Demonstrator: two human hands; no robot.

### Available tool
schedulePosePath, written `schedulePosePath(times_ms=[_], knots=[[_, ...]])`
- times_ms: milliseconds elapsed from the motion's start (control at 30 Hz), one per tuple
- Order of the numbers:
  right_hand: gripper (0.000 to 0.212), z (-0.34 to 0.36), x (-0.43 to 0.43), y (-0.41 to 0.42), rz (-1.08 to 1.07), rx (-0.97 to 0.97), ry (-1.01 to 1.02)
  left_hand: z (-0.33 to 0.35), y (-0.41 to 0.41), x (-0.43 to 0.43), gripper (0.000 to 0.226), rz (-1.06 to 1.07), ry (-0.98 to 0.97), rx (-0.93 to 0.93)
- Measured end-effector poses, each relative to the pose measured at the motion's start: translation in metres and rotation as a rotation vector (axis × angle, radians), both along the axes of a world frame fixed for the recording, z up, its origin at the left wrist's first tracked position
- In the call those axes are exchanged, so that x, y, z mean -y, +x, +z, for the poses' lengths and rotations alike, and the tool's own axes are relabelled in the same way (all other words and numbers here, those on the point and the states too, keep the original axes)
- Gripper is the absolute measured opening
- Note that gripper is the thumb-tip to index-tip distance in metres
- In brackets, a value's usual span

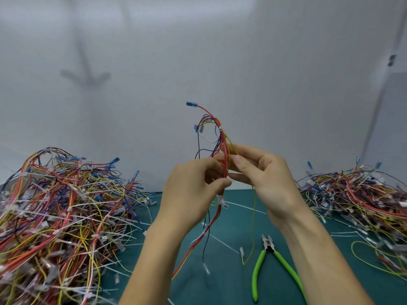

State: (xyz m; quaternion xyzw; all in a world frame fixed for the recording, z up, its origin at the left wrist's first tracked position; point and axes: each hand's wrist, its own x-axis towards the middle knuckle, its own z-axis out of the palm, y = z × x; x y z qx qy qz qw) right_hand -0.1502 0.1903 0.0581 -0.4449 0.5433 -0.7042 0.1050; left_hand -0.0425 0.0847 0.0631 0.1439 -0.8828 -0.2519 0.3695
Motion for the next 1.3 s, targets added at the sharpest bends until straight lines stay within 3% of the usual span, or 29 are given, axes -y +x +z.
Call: schedulePosePath(times_ms=[133, 367, 567, 800, 1000, 1067, 1167, 1300], knots=[[0.027, 0.001, -0.004, -0.003, 0.023, 0.024, -0.007, 0.000, 0.002, 0.009, 0.006, -0.084, 0.126, -0.102], [0.024, -0.005, -0.002, -0.010, -0.203, -0.008, 0.038, 0.002, 0.006, 0.017, 0.007, -0.227, 0.490, -0.266], [0.020, -0.009, -0.001, -0.015, -0.321, -0.003, 0.064, 0.005, 0.014, 0.022, 0.010, -0.248, 0.608, -0.335], [0.019, -0.014, 0.000, -0.017, -0.266, 0.112, 0.088, 0.004, 0.017, 0.026, 0.008, -0.224, 0.699, -0.314], [0.009, -0.014, -0.001, -0.021, -0.431, 0.006, 0.084, 0.003, 0.013, 0.024, 0.009, -0.126, 0.714, -0.417], [0.010, -0.009, -0.002, -0.018, -0.363, 0.089, 0.080, 0.004, 0.014, 0.025, 0.007, -0.121, 0.713, -0.445], [0.034, -0.002, -0.004, -0.010, -0.162, 0.160, 0.227, 0.004, 0.016, 0.027, 0.007, -0.108, 0.712, -0.475], [0.035, 0.001, -0.008, -0.004, 0.097, 0.046, 0.397, 0.004, 0.015, 0.028, 0.008, -0.087, 0.737, -0.518]])
